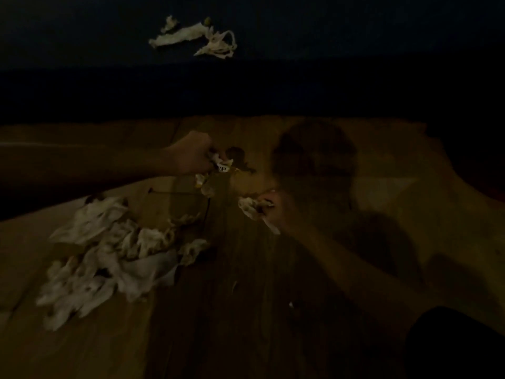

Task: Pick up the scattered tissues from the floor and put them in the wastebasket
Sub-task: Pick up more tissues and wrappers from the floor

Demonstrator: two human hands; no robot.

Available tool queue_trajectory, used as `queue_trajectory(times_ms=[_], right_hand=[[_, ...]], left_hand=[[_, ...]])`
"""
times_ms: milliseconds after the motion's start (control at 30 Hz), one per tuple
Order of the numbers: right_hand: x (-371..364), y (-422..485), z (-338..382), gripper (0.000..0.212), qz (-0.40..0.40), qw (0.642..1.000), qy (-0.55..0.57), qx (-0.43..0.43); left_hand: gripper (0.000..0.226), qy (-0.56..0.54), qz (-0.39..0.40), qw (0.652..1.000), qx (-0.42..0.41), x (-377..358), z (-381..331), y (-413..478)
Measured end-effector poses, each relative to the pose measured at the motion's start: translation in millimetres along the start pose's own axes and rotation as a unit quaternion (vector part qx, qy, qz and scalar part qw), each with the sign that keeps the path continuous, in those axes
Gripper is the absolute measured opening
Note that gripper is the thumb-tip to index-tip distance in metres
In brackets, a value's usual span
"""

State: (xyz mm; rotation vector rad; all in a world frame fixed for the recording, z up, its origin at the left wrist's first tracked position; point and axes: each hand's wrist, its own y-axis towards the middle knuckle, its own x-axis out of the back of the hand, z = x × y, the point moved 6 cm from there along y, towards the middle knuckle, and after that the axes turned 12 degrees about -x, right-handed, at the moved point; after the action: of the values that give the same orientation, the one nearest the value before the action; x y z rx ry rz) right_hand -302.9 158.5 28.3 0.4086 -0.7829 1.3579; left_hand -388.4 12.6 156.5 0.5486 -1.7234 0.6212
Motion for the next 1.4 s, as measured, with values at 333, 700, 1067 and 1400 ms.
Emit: queue_trajectory(times_ms=[333, 700, 1067, 1400], right_hand=[[-120.2, -149.6, 15.8, 0.027, 0.004, 0.97, -0.187, 0.156], [-47.8, -109.9, -10.5, 0.019, 0.077, 0.996, 0.042, 0.005], [-63.8, -179.0, -65.5, 0.016, -0.022, 0.999, -0.034, 0.023], [-95.3, -45.0, 46.7, 0.028, 0.05, 0.978, 0.17, -0.107]], left_hand=[[0.045, -0.056, 0.01, 0.996, 0.063, -77.7, 21.6, -134.2], [0.052, -0.073, 0.018, 0.997, 0.006, -184.1, 30.5, -143.1], [0.027, -0.129, -0.155, 0.979, 0.035, -141.6, 27.4, -149.8], [0.022, -0.093, -0.215, 0.955, 0.184, -91.5, 74.3, -192.5]])
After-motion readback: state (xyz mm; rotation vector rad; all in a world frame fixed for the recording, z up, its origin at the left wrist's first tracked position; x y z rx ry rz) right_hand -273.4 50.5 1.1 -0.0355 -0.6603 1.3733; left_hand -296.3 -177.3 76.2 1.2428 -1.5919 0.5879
